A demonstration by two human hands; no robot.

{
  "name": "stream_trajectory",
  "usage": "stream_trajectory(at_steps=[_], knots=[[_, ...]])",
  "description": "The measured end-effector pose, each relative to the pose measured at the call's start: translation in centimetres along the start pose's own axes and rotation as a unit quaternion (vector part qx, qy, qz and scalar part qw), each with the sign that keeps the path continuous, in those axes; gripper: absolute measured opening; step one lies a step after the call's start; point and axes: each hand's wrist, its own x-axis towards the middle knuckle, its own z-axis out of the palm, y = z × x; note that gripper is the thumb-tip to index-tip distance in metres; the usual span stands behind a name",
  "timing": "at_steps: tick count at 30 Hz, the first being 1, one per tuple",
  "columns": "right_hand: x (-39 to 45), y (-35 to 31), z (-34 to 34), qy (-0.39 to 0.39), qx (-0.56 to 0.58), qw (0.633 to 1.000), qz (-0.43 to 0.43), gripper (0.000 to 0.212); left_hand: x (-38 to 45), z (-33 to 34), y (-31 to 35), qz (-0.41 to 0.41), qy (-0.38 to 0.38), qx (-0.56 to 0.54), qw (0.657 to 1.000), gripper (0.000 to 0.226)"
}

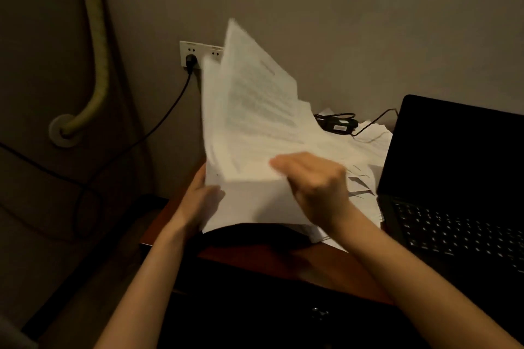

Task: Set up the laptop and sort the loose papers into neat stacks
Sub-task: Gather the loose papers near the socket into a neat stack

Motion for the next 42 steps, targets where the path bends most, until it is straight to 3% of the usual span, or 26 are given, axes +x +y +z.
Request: stream_trajectory(at_steps=[3,6,9,13,16,18,20,22,24,25,28,32,35,37,39,42], knots=[[-3.0,0.3,2.8,-0.058,0.071,0.994,0.056,0.017,0.0,-0.2,0.2,0.008,0.028,0.025,0.999,0.025],[-5.3,1.2,3.8,-0.055,0.092,0.986,0.131,0.02,-0.5,0.0,0.6,-0.019,0.04,-0.004,0.999,0.036],[-6.3,1.7,3.5,-0.075,0.078,0.983,0.147,0.02,-0.4,-0.1,0.9,-0.039,0.018,-0.047,0.998,0.051],[-6.9,2.8,2.2,-0.083,0.144,0.974,0.155,0.019,-0.1,-0.2,1.0,-0.061,0.007,-0.103,0.993,0.063],[-7.8,3.9,0.7,-0.119,0.217,0.952,0.182,0.024,-0.2,-0.2,1.1,-0.06,0.008,-0.118,0.991,0.064],[-8.1,5.3,-0.2,-0.143,0.237,0.926,0.257,0.017,-0.3,-0.1,1.2,-0.07,0.011,-0.12,0.99,0.065],[-8.9,7.0,-0.3,-0.192,0.23,0.894,0.334,0.029,0.0,-0.3,1.2,-0.076,0.011,-0.116,0.99,0.067],[-8.9,7.9,-1.0,-0.194,0.186,0.914,0.304,0.022,0.1,-0.5,1.2,-0.085,0.001,-0.112,0.99,0.068],[-8.4,7.3,-1.4,-0.161,0.212,0.929,0.257,0.018,-0.1,-0.5,1.1,-0.086,-0.041,-0.074,0.993,0.059],[-8.5,7.1,-1.4,-0.181,0.228,0.928,0.231,0.019,-0.4,-0.5,1.1,-0.077,-0.059,-0.054,0.994,0.051],[-7.3,7.0,-1.3,-0.27,0.257,0.904,0.208,0.014,-0.7,-0.7,0.9,-0.026,-0.089,-0.014,0.996,0.037],[-5.5,8.3,-1.8,-0.433,0.209,0.857,0.187,0.025,-0.8,-0.9,1.0,-0.009,-0.133,0.079,0.988,0.046],[-3.9,8.6,-3.9,-0.495,0.206,0.812,0.23,0.024,-0.6,-1.1,0.9,-0.006,-0.15,0.093,0.984,0.053],[-2.9,8.6,-5.3,-0.488,0.203,0.81,0.254,0.019,-0.6,-1.1,1.0,-0.002,-0.159,0.102,0.982,0.053],[-2.3,8.6,-6.5,-0.452,0.162,0.831,0.281,0.013,-0.5,-1.0,1.0,-0.005,-0.168,0.104,0.98,0.051],[-2.0,8.0,-7.5,-0.32,0.079,0.898,0.292,0.017,-0.6,-1.0,1.3,-0.02,-0.167,0.094,0.981,0.063]])
